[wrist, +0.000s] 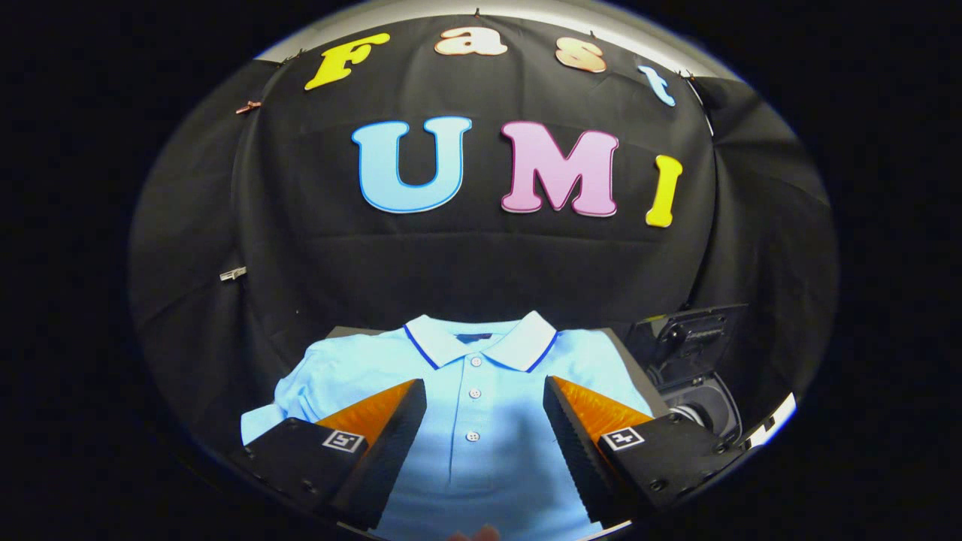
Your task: Put the clothes into the washing machine and then close the washing machine lid.
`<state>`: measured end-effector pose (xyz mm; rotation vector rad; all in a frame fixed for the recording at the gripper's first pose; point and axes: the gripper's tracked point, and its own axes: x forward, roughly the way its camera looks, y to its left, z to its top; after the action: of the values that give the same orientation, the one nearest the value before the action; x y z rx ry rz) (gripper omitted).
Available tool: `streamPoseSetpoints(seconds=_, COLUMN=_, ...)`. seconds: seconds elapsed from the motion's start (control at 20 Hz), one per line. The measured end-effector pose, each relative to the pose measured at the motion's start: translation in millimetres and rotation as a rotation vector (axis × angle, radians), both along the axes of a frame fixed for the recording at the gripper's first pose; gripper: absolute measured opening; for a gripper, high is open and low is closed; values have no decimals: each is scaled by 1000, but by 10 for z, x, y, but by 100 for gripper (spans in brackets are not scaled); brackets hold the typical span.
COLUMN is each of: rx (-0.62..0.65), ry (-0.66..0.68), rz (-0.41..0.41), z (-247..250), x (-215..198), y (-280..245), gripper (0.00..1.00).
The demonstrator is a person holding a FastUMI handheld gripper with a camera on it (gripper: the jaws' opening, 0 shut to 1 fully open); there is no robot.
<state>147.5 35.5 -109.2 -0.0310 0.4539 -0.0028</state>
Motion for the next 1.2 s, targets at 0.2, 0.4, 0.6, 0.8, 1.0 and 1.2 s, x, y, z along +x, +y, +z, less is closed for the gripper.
streamPoseSetpoints(seconds=0.2, rx=14, ry=107, rz=-13, z=-242, x=76, y=8, gripper=98)
streamPoseSetpoints(seconds=0.4, rx=-8, ry=223, rz=-20, z=-391, x=90, y=-18, gripper=99)
streamPoseSetpoints(seconds=0.6, rx=-47, ry=343, rz=-41, z=-458, x=69, y=-14, gripper=99)
streamPoseSetpoints(seconds=0.8, rx=-31, ry=443, rz=-89, z=-493, x=77, y=-32, gripper=99)
streamPoseSetpoints(seconds=1.0, rx=-53, ry=553, rz=-69, z=-528, x=86, y=-35, gripper=100)
streamPoseSetpoints(seconds=1.2, rx=-48, ry=554, rz=-115, z=-497, x=87, y=-92, gripper=79)
